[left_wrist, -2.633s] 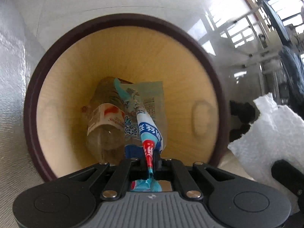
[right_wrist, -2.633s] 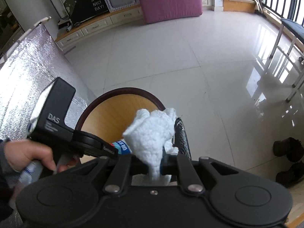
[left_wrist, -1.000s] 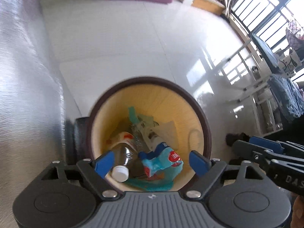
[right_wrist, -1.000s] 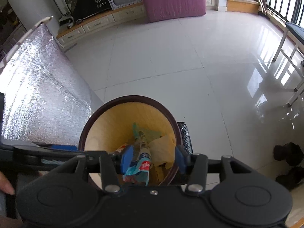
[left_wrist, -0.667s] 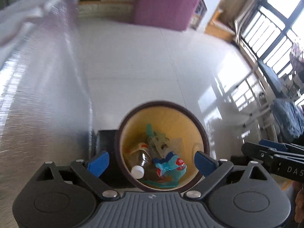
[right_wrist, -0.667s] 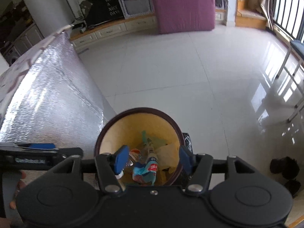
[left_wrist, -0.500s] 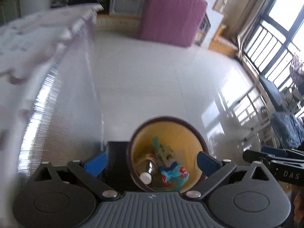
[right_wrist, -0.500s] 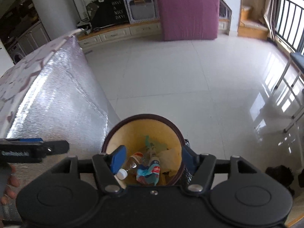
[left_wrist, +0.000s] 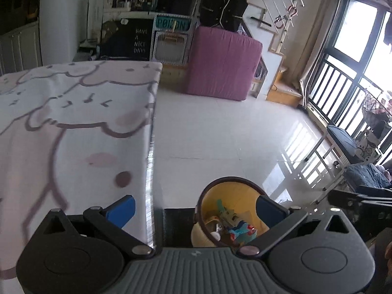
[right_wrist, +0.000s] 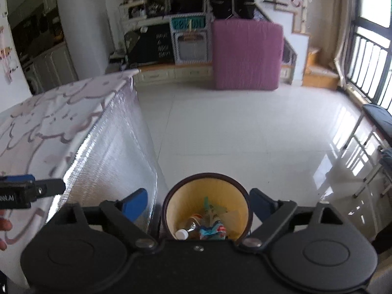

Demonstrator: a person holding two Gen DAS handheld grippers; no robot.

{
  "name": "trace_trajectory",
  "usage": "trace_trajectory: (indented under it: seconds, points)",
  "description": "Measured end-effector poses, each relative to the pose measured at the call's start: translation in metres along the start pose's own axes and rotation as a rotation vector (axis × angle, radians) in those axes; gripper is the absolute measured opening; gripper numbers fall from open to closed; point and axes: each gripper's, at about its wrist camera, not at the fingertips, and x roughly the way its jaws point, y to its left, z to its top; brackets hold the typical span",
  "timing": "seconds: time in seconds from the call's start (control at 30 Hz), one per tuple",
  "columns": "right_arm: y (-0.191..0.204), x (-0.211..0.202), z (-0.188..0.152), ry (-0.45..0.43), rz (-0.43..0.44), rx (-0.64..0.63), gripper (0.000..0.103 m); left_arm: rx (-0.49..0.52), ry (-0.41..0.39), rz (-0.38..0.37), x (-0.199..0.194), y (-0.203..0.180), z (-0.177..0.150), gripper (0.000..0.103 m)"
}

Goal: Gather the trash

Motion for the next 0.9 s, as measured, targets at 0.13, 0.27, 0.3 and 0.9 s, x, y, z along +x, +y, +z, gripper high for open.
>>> trace_trajectory:
  seconds: [0.13,0.27,0.3,0.9]
  points:
    - [0.015,-0.033,-0.019,-0.049,-0.026,0.019,0.098,0.001,-0.027,0.004,-0.025,0.015,-0.016,0.103]
    - [0.026,-0.059,-0.043,-0.085,-0.048,0.020,0.103,0.015,-0.052,-0.006,-0.043,0.023,-0.034,0.103]
    - [0.029,-0.063,-0.048,-0.089,-0.054,0.018,0.103,0.016,-0.061,-0.007,-0.048,0.023,-0.040,0.103]
    - [0.011,-0.124,-0.128,-0.219,-0.095,0.034,0.103,0.070,-0.147,0.021,-0.094,-0.013,-0.121,0.103]
